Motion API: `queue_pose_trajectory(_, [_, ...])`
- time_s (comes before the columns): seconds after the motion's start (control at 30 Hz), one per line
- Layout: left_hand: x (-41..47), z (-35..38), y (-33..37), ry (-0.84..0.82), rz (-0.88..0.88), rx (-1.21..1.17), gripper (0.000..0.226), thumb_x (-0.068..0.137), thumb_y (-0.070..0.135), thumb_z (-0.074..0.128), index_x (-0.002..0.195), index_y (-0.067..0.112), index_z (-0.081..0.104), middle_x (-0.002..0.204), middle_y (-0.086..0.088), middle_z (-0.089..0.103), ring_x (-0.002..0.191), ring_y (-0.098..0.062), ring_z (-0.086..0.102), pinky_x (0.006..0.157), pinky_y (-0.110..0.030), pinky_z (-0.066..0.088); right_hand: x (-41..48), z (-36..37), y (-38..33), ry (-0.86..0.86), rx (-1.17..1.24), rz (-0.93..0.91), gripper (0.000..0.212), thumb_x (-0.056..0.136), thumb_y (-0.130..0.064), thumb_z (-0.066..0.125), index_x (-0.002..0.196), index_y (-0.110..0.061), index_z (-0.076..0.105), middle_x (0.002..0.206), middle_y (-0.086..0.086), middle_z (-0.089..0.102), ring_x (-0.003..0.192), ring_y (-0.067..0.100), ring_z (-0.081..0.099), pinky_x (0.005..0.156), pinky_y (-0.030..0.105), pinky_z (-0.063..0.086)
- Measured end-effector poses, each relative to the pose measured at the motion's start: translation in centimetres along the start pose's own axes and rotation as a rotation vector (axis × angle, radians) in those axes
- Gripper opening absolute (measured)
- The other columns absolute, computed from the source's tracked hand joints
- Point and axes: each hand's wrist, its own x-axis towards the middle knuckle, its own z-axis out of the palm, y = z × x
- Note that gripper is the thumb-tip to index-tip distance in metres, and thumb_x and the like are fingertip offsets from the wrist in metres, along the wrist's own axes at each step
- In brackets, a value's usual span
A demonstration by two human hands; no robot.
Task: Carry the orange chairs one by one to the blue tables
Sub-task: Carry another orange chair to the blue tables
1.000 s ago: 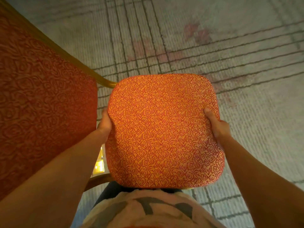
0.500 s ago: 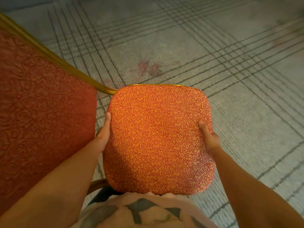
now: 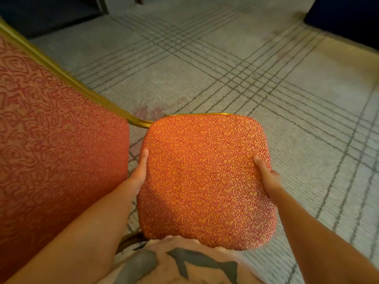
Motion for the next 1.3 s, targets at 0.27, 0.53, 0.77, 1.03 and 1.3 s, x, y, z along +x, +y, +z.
queue_pose_trajectory(0.27, [5.2,1.9,14.3,-0.018,0.126,0.122,0.115,0.048,0.102,0.036,0.131,0.026,0.058,0.127,-0.002,0.062,0.113,-0.029,0.062,0.102,-0.051,0.045,5.2,2.8,-9.9,0.068,0.028,-0.069,0.079,0.053,-0.087,0.060,0.086,-0.015,0.064,0.099,0.009,0.068,0.092,0.024,0.062,0.092,0.035,0.048])
queue_pose_trajectory(0.53, [15.6,6.2,23.6,-0.107,-0.009,0.149,0.120,0.033,0.106,0.038,0.122,0.031,0.066,0.114,-0.011,0.070,0.103,-0.035,0.067,0.097,-0.059,0.046,15.1,4.3,-18.1,0.105,0.017,-0.028,0.078,0.072,-0.076,0.060,0.107,-0.007,0.068,0.104,0.014,0.064,0.092,0.024,0.058,0.094,0.035,0.046])
queue_pose_trajectory(0.77, [18.7,15.4,36.7,-0.172,0.004,0.033,0.107,0.059,0.097,0.030,0.127,0.020,0.061,0.118,-0.013,0.067,0.105,-0.030,0.063,0.090,-0.040,0.050,29.0,5.1,-29.7,0.098,-0.031,-0.064,0.067,0.072,-0.074,0.062,0.091,-0.010,0.065,0.098,0.011,0.065,0.091,0.024,0.061,0.090,0.034,0.048])
queue_pose_trajectory(1.03, [26.5,19.4,51.6,-0.099,0.067,0.050,0.092,0.072,0.090,0.029,0.123,0.021,0.064,0.111,-0.013,0.070,0.101,-0.029,0.065,0.090,-0.039,0.050,41.9,8.1,-40.4,0.036,0.037,-0.016,0.060,0.074,-0.068,0.067,0.097,-0.012,0.066,0.098,0.010,0.064,0.089,0.023,0.061,0.088,0.033,0.047])
queue_pose_trajectory(1.3, [41.1,19.9,61.4,0.004,0.010,0.148,0.124,0.028,0.105,0.041,0.116,0.022,0.068,0.108,-0.011,0.072,0.099,-0.032,0.068,0.094,-0.048,0.051,54.0,13.8,-48.3,0.025,0.045,0.085,0.122,0.035,-0.093,0.063,0.118,-0.004,0.066,0.114,0.014,0.068,0.104,0.026,0.065,0.101,0.041,0.048])
